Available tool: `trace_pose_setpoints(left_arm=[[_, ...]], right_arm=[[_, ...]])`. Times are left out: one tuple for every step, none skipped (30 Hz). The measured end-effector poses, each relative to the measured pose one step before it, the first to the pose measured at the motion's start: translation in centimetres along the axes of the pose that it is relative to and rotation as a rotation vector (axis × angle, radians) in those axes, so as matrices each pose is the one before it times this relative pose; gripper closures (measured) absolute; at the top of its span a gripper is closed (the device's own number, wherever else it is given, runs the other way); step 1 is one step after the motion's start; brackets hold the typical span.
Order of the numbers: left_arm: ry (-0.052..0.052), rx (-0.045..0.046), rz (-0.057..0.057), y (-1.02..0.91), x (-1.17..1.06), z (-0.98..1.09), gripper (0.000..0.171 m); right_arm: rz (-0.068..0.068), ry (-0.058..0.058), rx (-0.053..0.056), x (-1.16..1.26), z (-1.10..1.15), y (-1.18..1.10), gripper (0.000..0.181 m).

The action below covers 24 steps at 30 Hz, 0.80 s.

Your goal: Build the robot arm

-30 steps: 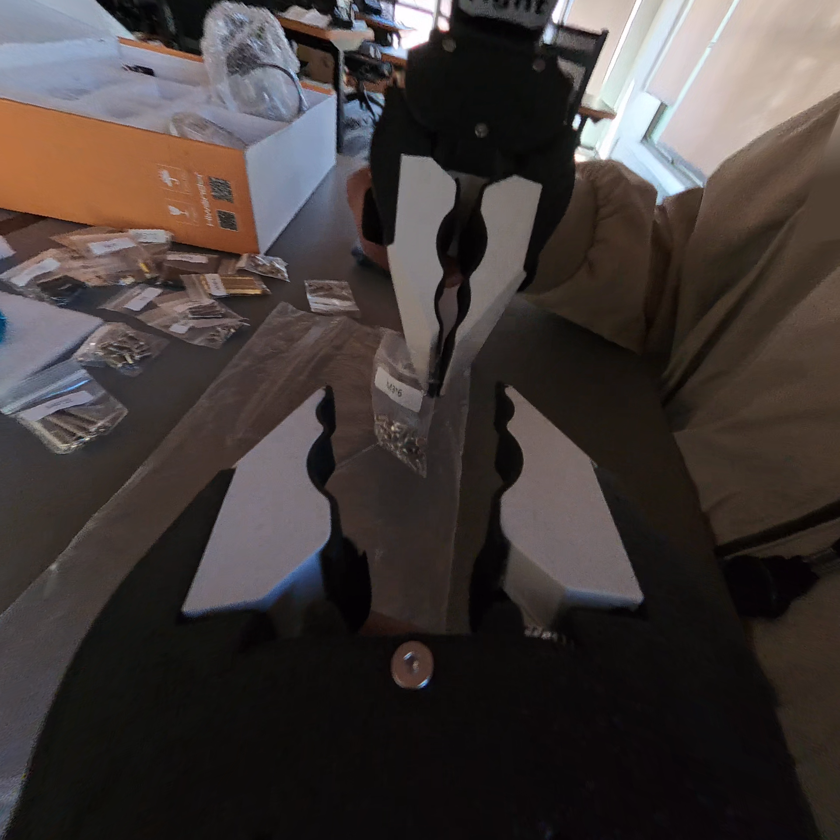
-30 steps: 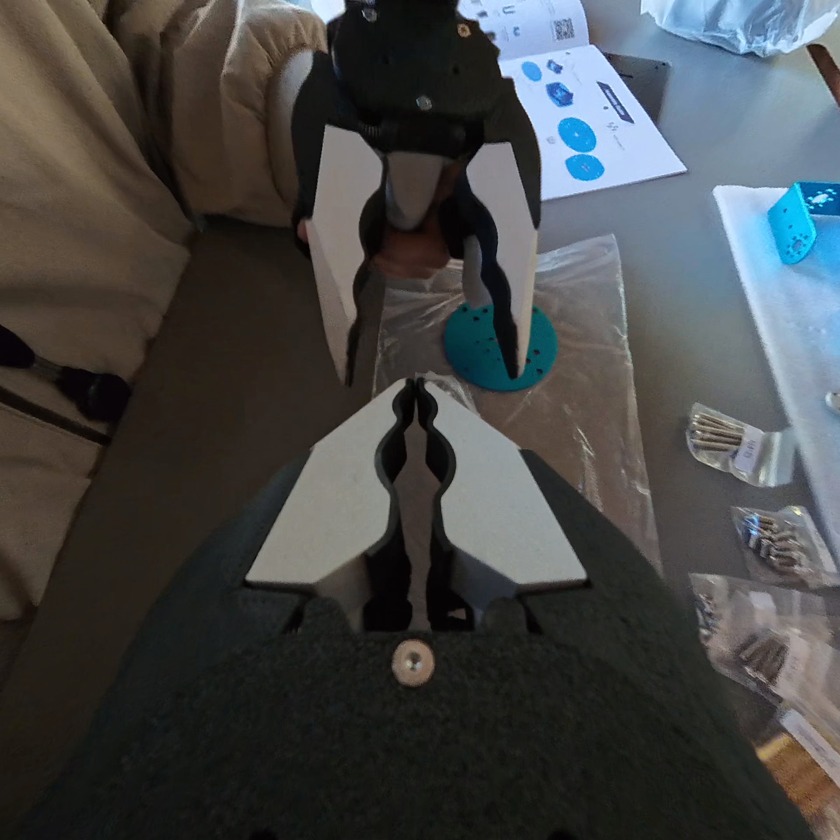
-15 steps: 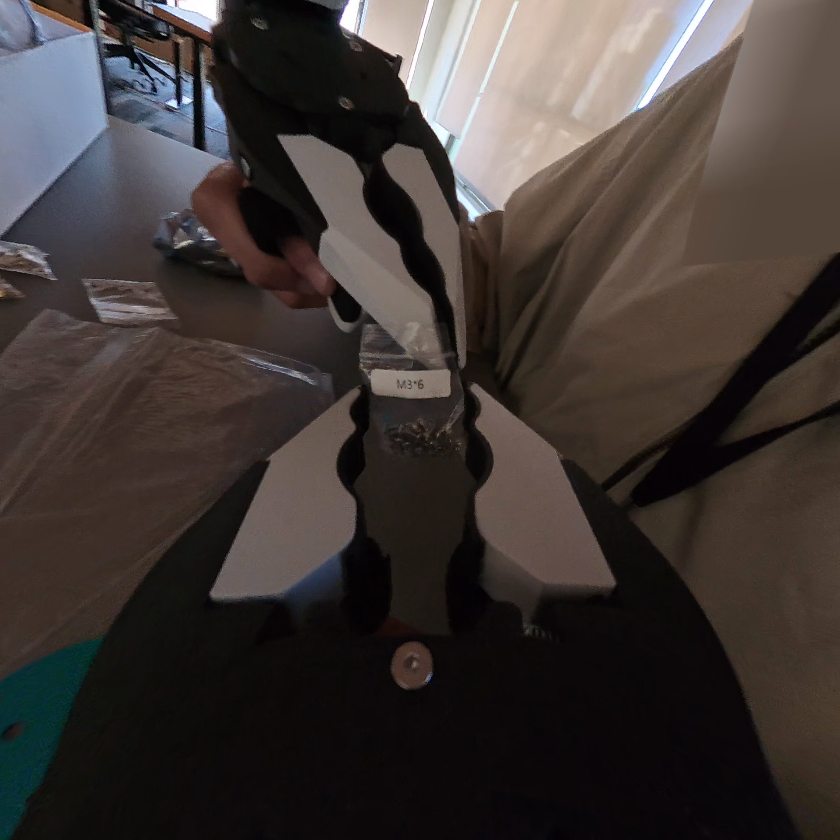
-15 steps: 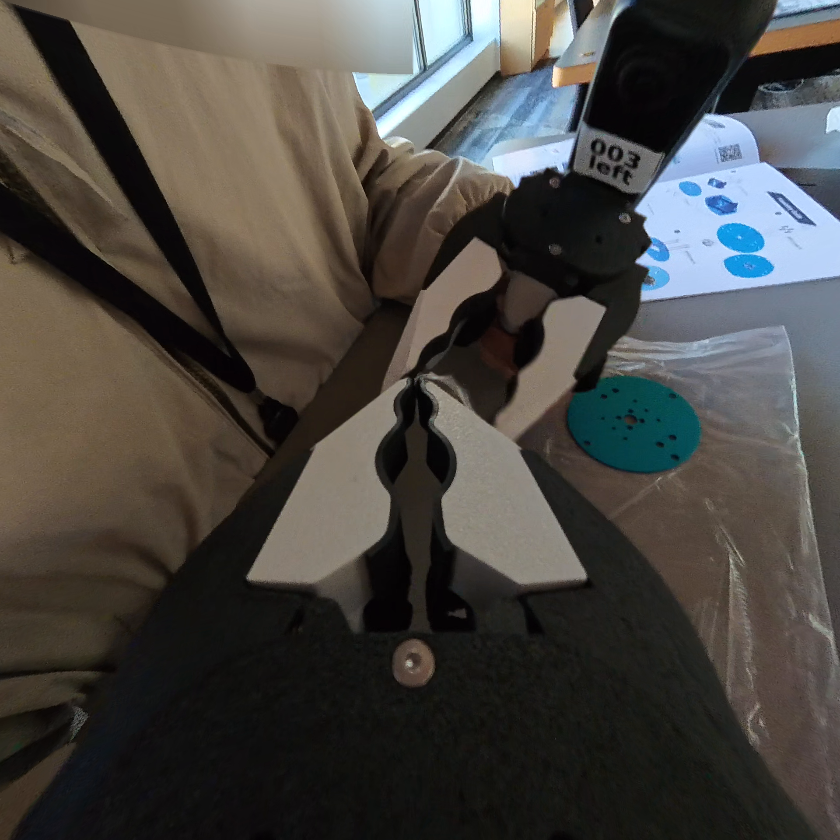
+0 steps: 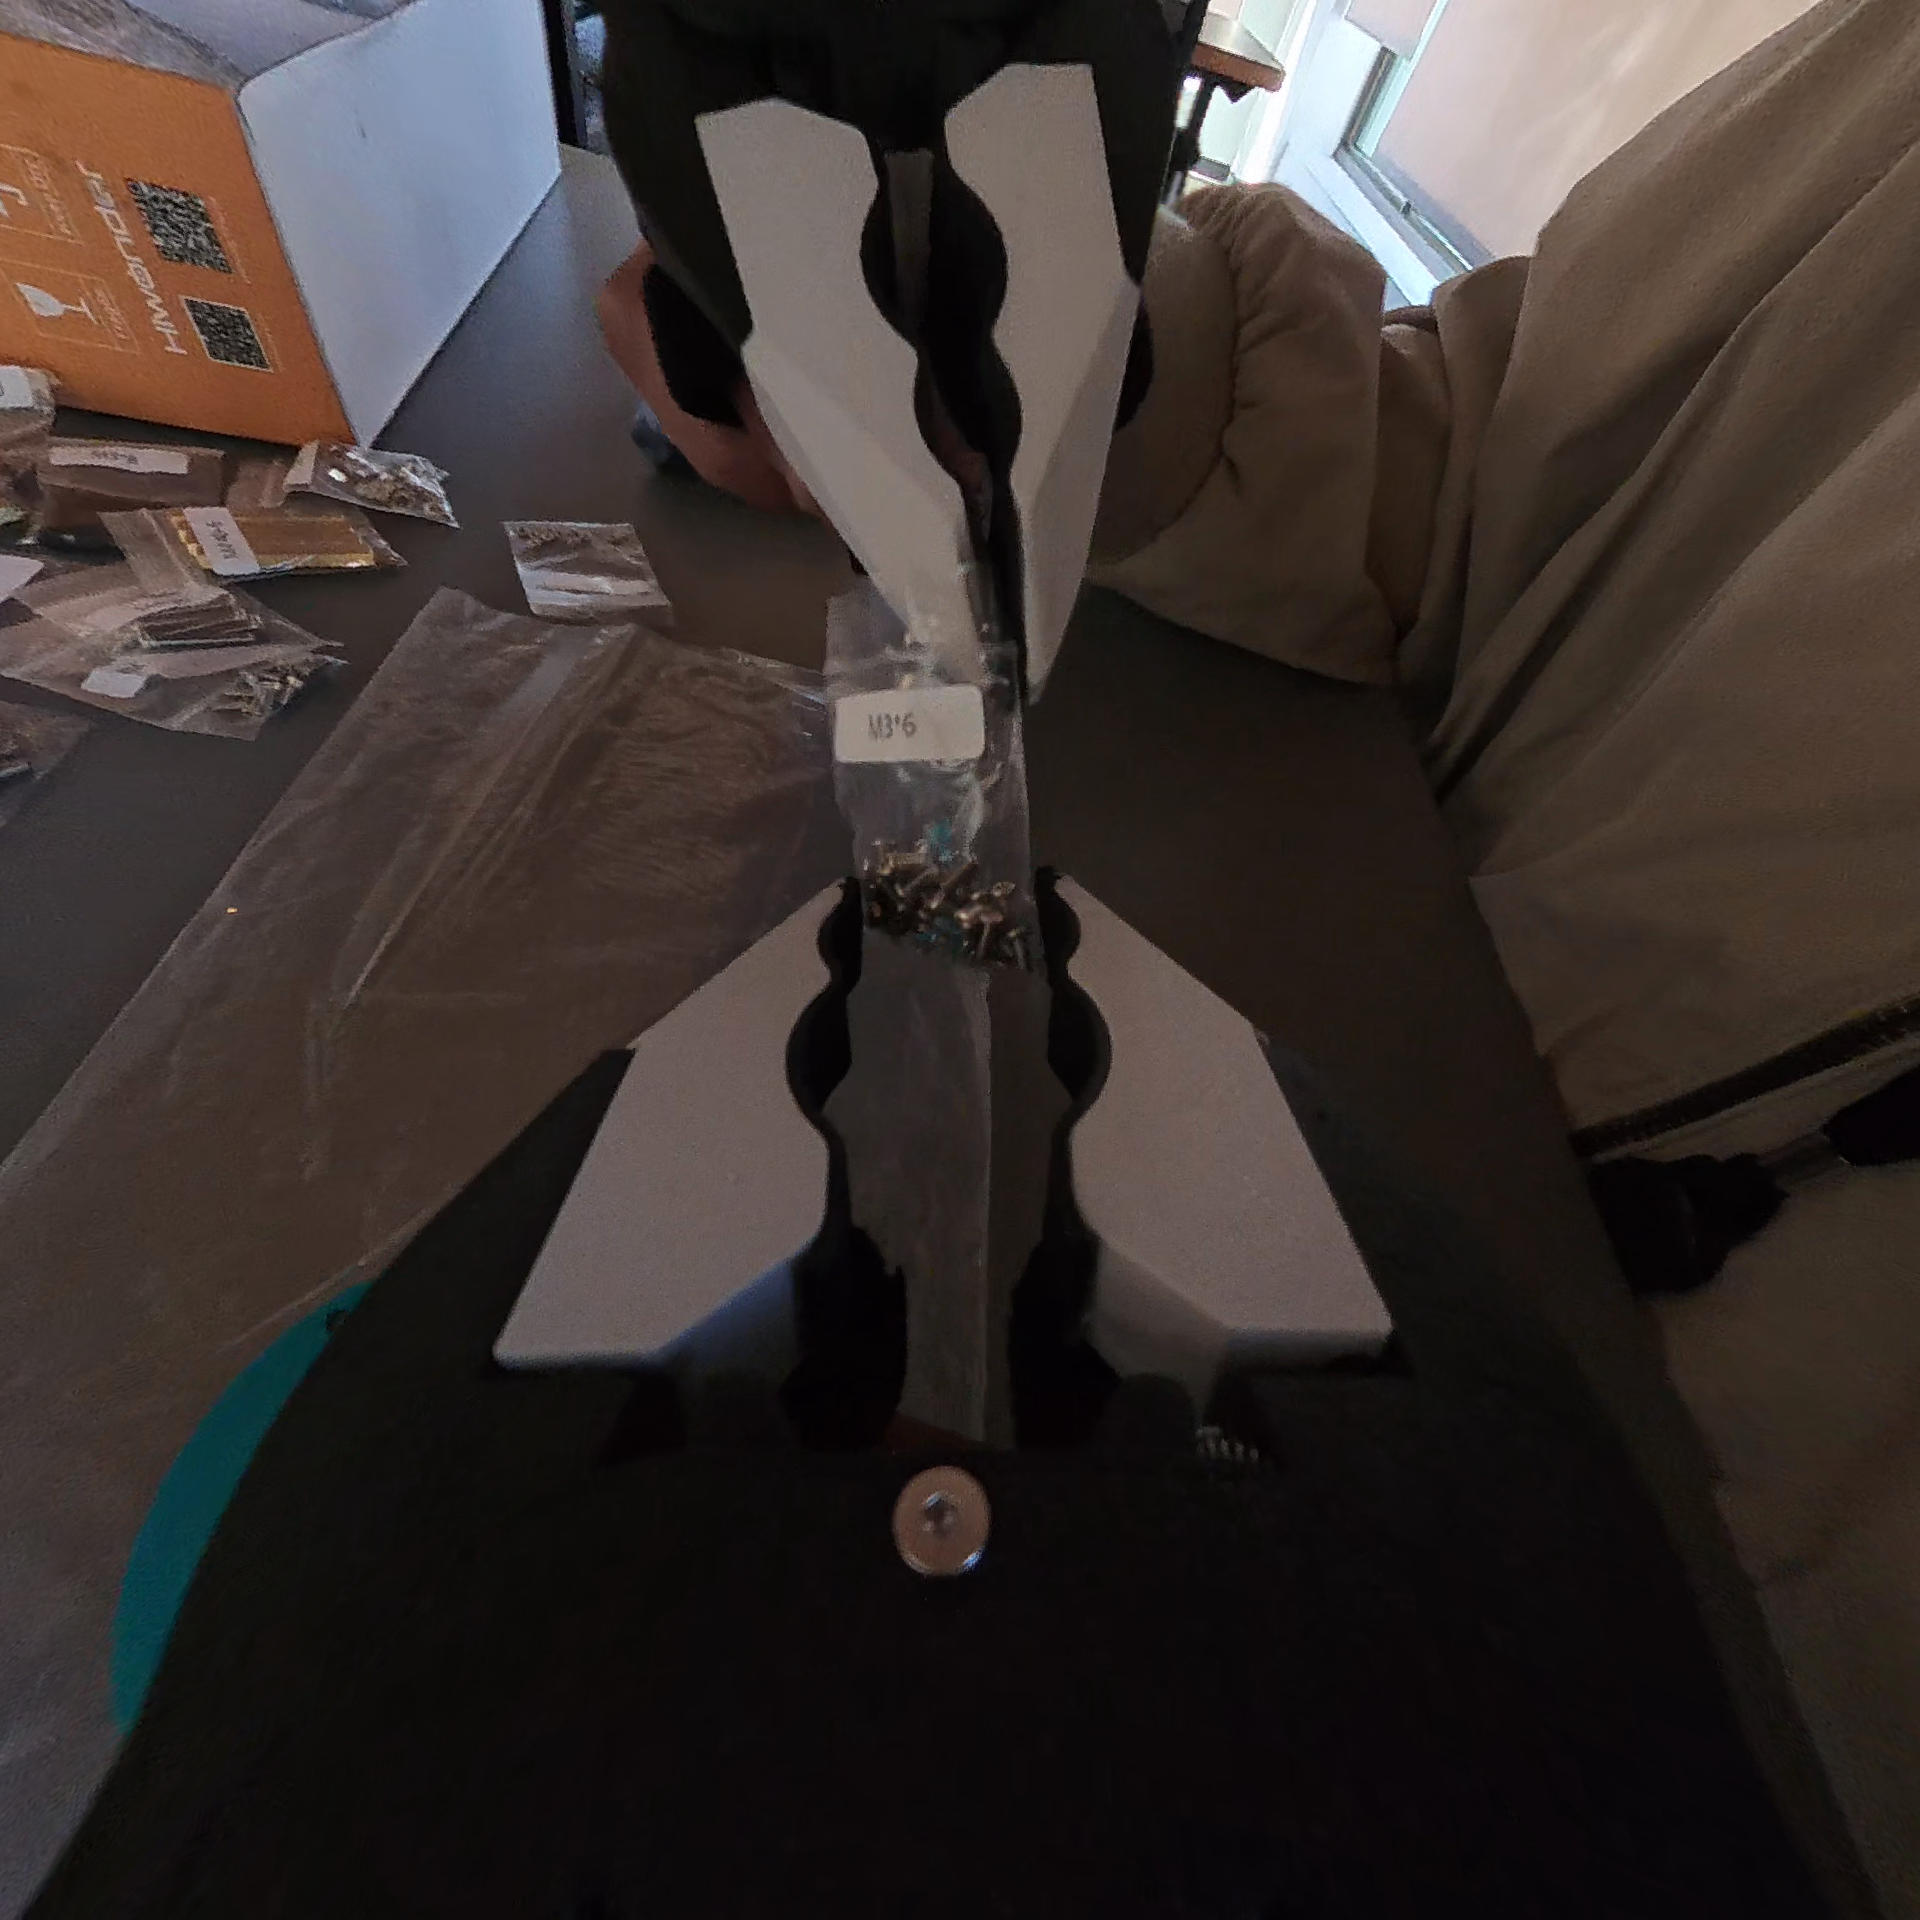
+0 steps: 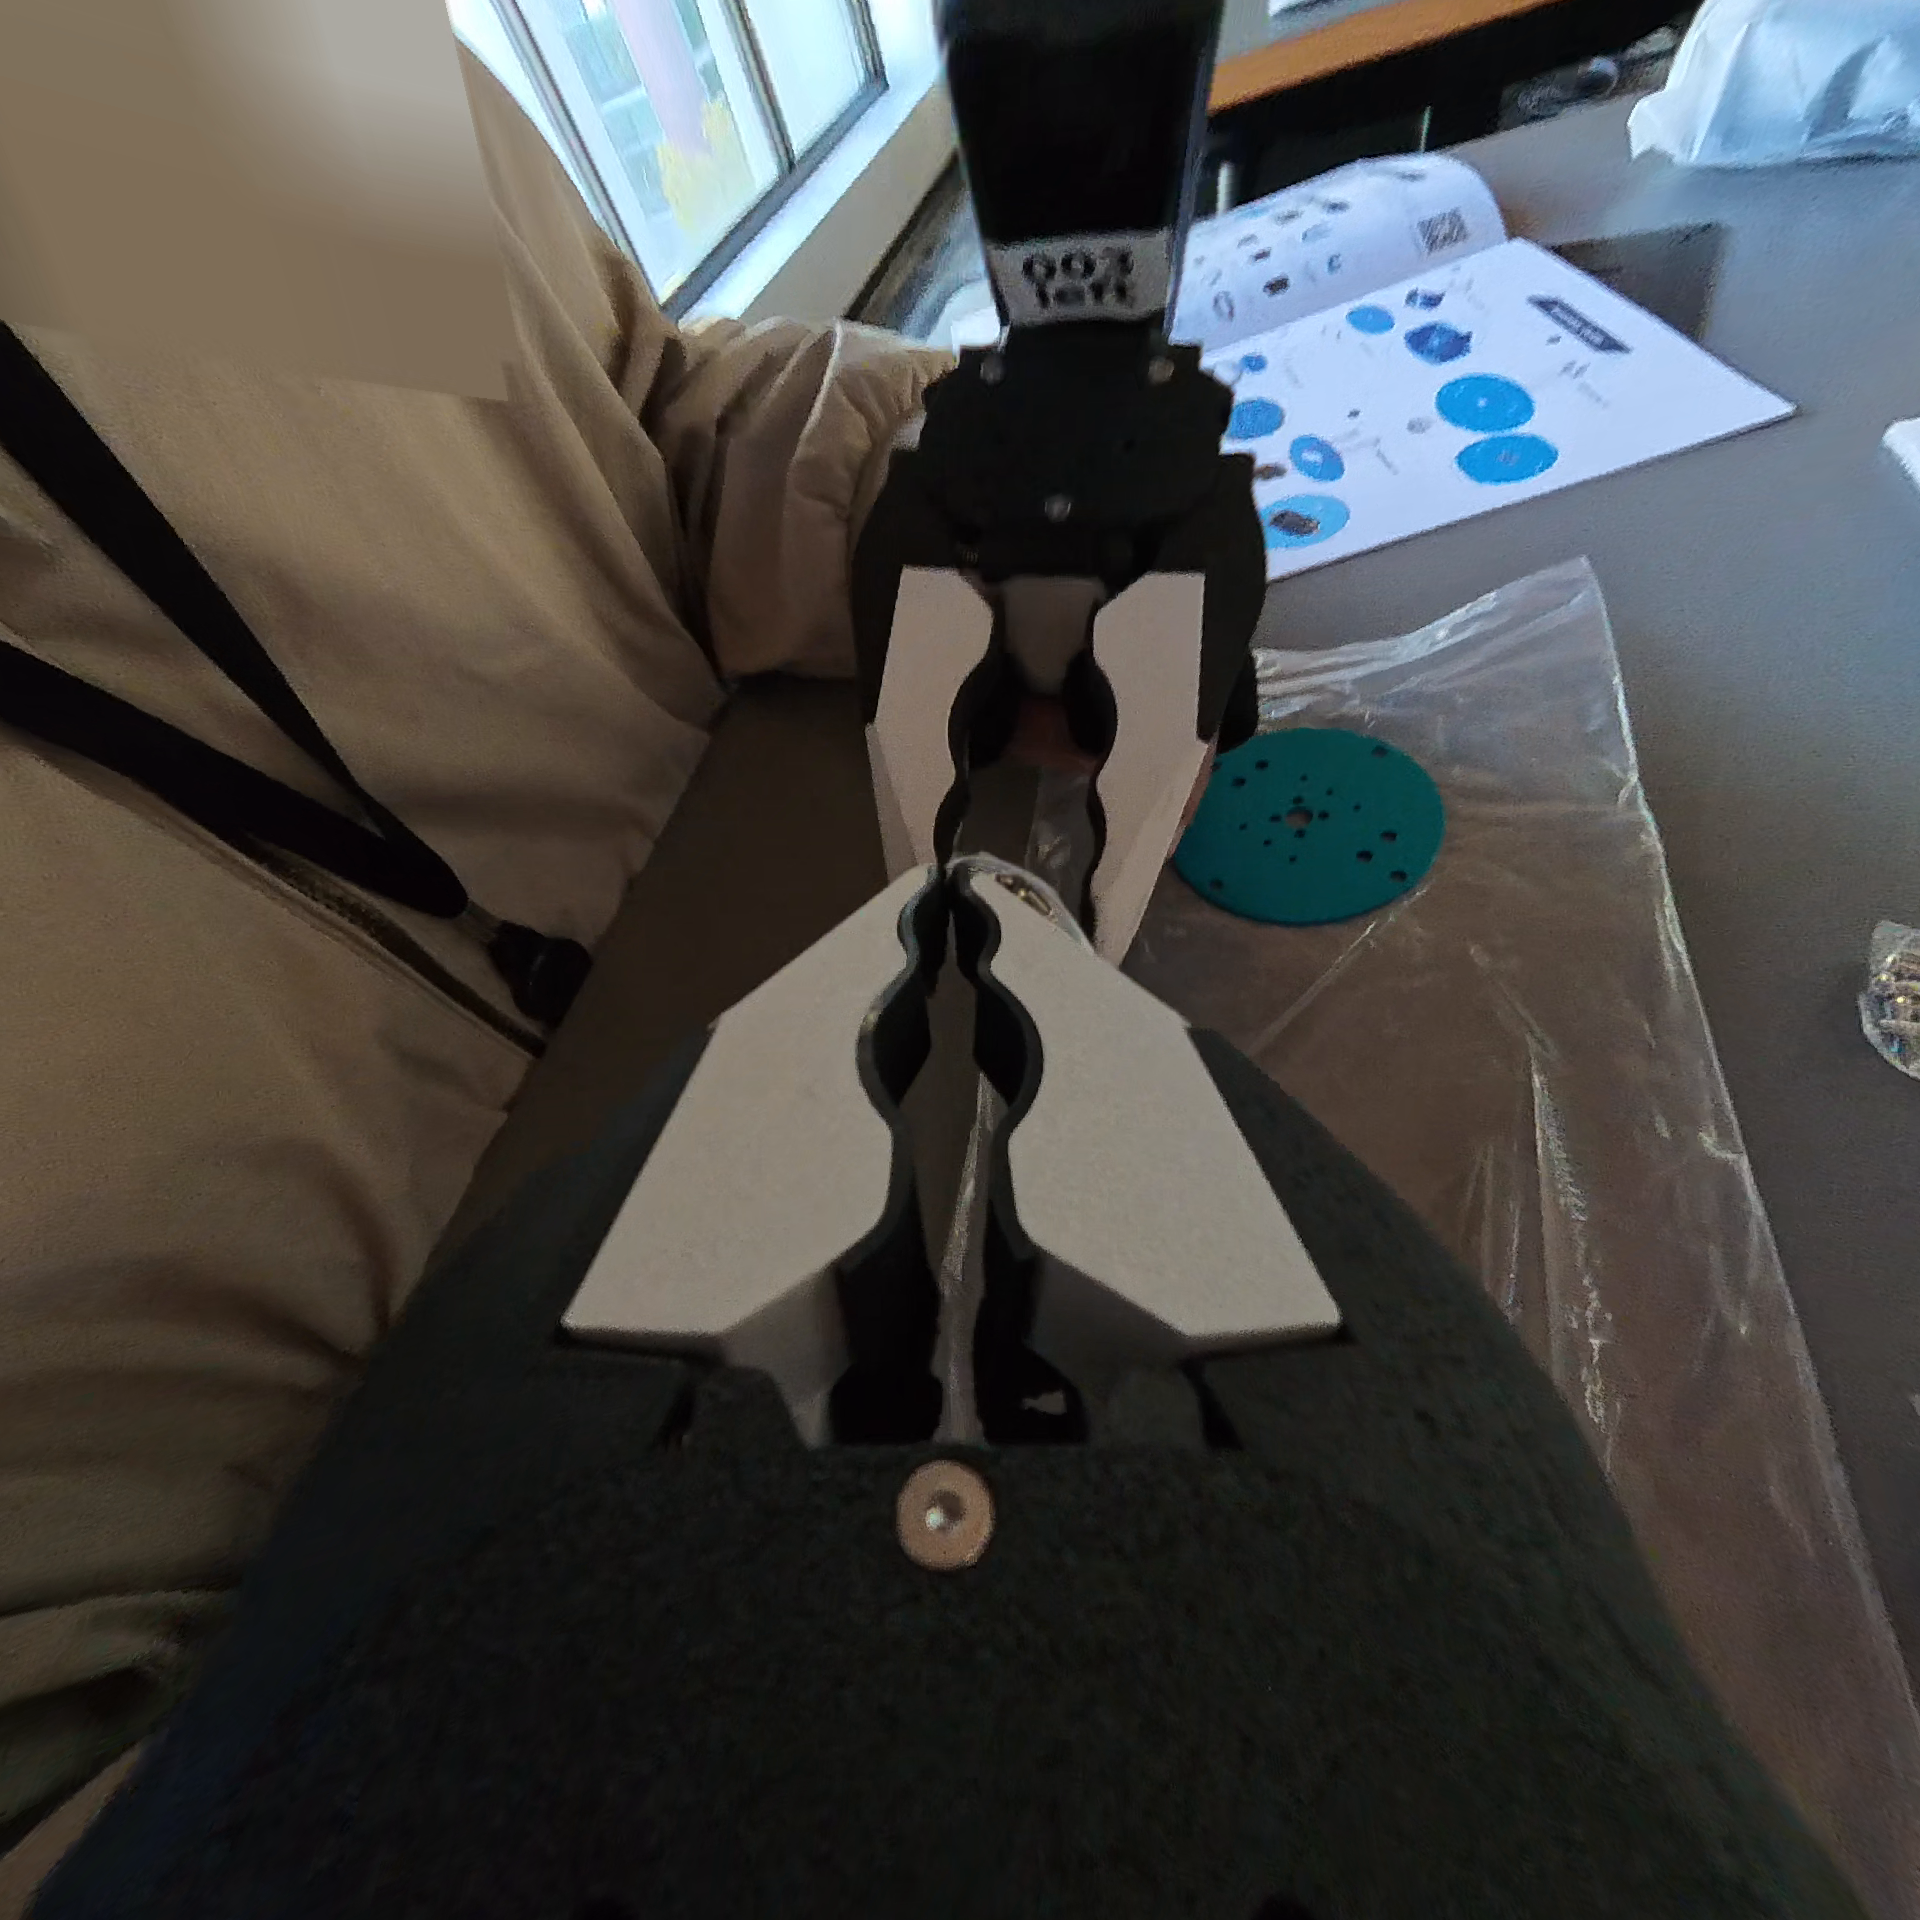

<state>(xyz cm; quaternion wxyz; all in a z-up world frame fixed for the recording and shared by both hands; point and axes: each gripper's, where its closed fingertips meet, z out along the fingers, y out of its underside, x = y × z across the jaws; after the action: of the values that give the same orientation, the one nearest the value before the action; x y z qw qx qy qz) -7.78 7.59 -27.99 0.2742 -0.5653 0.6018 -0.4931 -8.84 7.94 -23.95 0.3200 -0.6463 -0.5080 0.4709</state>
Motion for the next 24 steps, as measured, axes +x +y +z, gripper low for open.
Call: trace_pose_setpoints(left_arm=[[-0.0196, 0.00935, 0.0025, -0.189, -0.321, -0.061, 0.14], [-0.0242, 0.01813, 0.0071, -0.324, -0.355, -0.16, 0.143], [-0.0301, 0.01991, 0.0072, -0.327, -0.479, -0.243, 0.145], [-0.0451, 0.01818, 0.0054, -0.286, -0.75, -0.273, 0.147], [-0.0376, 0.01888, 0.009, -0.256, -0.625, -0.3, 0.147], [-0.0257, 0.01837, 0.0125, -0.26, -0.414, -0.312, 0.15], [-0.0275, 0.0192, 0.0136, -0.275, -0.409, -0.303, 0.155], [-0.0149, 0.01723, 0.017, -0.232, -0.221, -0.273, 0.167], [-0.0023, 0.00872, 0.0169, -0.081, -0.031, -0.163, 0.171], [-0.0117, -0.00371, 0.0107, 0.072, -0.201, -0.02, 0.171], [-0.006, -0.01797, 0.0019, 0.261, -0.105, 0.092, 0.171], [0.0031, -0.02178, -0.0019, 0.319, 0.067, 0.141, 0.171], [-0.0092, -0.01296, -0.0007, 0.244, -0.113, 0.106, 0.165], [-0.0231, -0.00621, -0.0015, 0.166, -0.318, 0.063, 0.15], [-0.0111, -0.00963, -0.002, 0.237, -0.166, 0.03, 0.141], [-0.0147, -0.01237, -0.0077, 0.292, -0.255, 0.041, 0.141], [-0.0069, -0.01138, -0.0104, 0.274, -0.146, 0.052, 0.14], [0.0054, -0.01324, -0.0059, 0.219, 0.079, 0.06, 0.144], [-0.0112, -0.004, 0.0018, 0.024, -0.114, 0.031, 0.156], [-0.0207, 0.01044, 0.0104, -0.165, -0.214, -0.001, 0.164], [-0.0086, 0.01126, 0.0122, -0.161, -0.057, 0.043, 0.165], [-0.0097, 0.00802, 0.0057, -0.115, -0.155, 0.063, 0.167], [-0.0123, 0.00128, -0.0057, -0.038, -0.278, 0.057, 0.167], [0.002, -0.00089, -0.0118, 0.004, -0.177, 0.032, 0.167]], right_arm=[[0.0167, -0.0005, 0.0214, 0.186, -0.159, -0.212, 0.181], [0.0221, 0.0045, 0.0078, 0.291, -0.119, 0.005, 0.181], [0.0242, 0.0053, 0.0066, 0.331, -0.097, 0.032, 0.181], [0.0283, 0.0134, 0.0151, 0.494, -0.124, -0.06, 0.181], [0.0383, 0.0192, 0.0193, 0.69, -0.146, -0.098, 0.181], [0.0493, 0.007, 0.017, 0.625, -0.153, -0.04, 0.181], [0.0562, -0.0006, 0.0145, 0.542, -0.154, 0.001, 0.181], [0.0556, -0.0015, 0.0205, 0.513, -0.159, -0.119, 0.181], [0.0544, -0.0004, 0.0248, 0.493, -0.133, -0.191, 0.181], [0.0464, -0.0222, 0.0183, 0.072, -0.021, -0.148, 0.181], [0.034, -0.0151, 0.0082, 0.037, 0.132, 0.008, 0.181], [0.026, 0.0133, 0.0024, 0.396, 0.138, 0.045, 0.181], [0.0216, 0.0052, 0.0042, 0.249, 0.115, 0.009, 0.181], [0.0224, -0.0127, 0.0144, -0.062, 0.062, -0.14, 0.181], [0.0241, -0.003, 0.014, 0.094, -0.003, -0.168, 0.181], [0.0213, 0.0062, 0.0136, 0.217, -0.06, -0.158, 0.181], [0.0154, 0.0026, 0.0114, 0.121, -0.068, -0.133, 0.181], [0.012, 0.0061, 0.013, 0.164, -0.084, -0.164, 0.181], [0.0133, -0.0029, 0.0103, 0.017, -0.073, -0.125, 0.181], [0.0109, -0.0079, 0.0061, -0.064, -0.038, -0.084, 0.181], [0.0085, -0.01, 0.01, -0.098, -0.045, -0.11, 0.181], [0.0133, -0.0142, 0.0097, -0.122, -0.028, -0.101, 0.181], [0.0185, -0.0071, 0.011, 0.035, -0.057, -0.103, 0.181], [0.021, -0.001, 0.0121, 0.176, -0.082, -0.098, 0.181]])
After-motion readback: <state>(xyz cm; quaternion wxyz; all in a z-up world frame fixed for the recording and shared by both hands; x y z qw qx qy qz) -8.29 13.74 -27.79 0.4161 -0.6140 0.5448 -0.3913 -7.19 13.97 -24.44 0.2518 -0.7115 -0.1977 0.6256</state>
